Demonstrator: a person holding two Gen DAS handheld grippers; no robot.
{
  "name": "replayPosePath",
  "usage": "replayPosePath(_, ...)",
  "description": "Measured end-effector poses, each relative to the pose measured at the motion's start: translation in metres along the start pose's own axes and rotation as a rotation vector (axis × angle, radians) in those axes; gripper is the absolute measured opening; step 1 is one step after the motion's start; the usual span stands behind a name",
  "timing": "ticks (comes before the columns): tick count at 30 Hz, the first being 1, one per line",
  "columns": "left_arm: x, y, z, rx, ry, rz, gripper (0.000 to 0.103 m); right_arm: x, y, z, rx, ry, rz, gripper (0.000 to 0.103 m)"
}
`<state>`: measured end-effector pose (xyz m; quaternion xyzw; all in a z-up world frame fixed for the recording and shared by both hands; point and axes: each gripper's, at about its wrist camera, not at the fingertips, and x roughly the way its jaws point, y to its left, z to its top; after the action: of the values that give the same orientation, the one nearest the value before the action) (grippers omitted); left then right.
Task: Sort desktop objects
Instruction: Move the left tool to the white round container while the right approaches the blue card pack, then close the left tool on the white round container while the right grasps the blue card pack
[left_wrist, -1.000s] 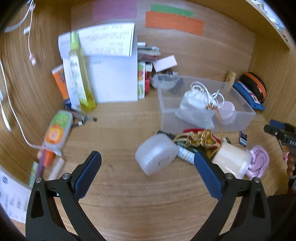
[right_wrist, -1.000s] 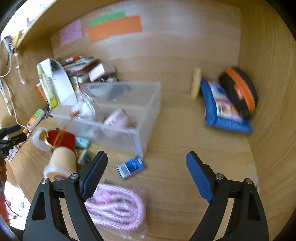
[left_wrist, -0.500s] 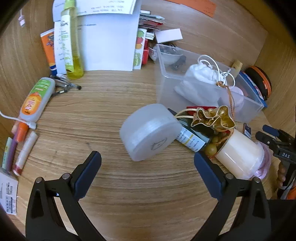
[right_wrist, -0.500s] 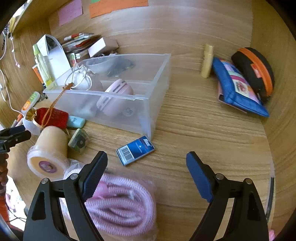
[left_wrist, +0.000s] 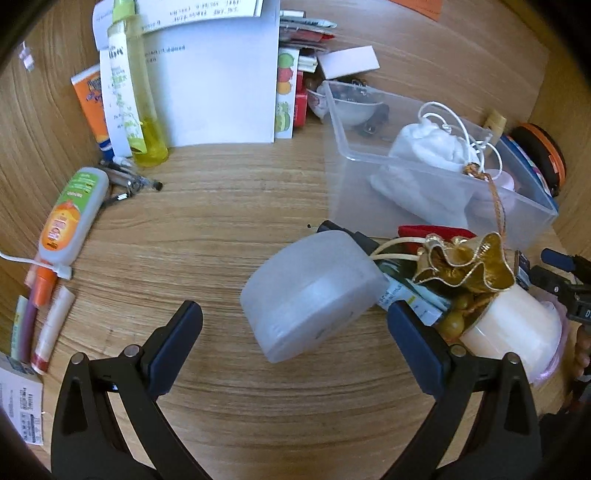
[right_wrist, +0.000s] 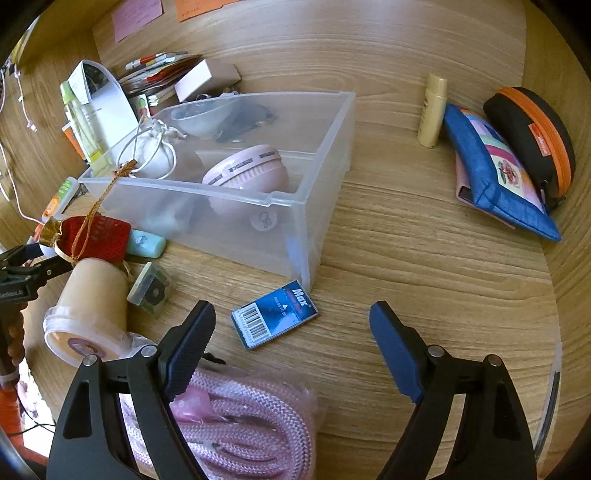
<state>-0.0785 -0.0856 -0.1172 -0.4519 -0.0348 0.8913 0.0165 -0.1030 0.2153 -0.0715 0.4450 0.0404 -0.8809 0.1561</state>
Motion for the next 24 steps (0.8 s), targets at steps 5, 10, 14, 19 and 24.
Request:
replayPosePath(5, 0.004, -0.008, 0.001, 0.012, -0.018, 0.023, 0.101, 0.006, 0.005, 0.002, -0.018, 0.014, -0.004, 0.082)
replayPosePath(10, 0.007, -0.011, 0.001, 0.009, -0.030, 0.036, 0.101, 0.015, 0.008, 0.002, -0.033, 0.045, -0.007, 0.073)
replayPosePath(14, 0.011, -0.007, 0.000, -0.021, -0.022, 0.039, 0.098, 0.016, 0.009, 0.001, -0.044, 0.037, -0.010, 0.070)
replayPosePath(19, 0.012, -0.005, 0.000, -0.033, -0.021, 0.029, 0.077, 0.014, 0.015, 0.001, -0.073, 0.020, -0.013, 0.058)
replayPosePath(24, 0.011, -0.005, -0.001, -0.029, -0.040, 0.029, 0.063, 0.012, 0.020, 0.002, -0.090, 0.014, -0.006, 0.050)
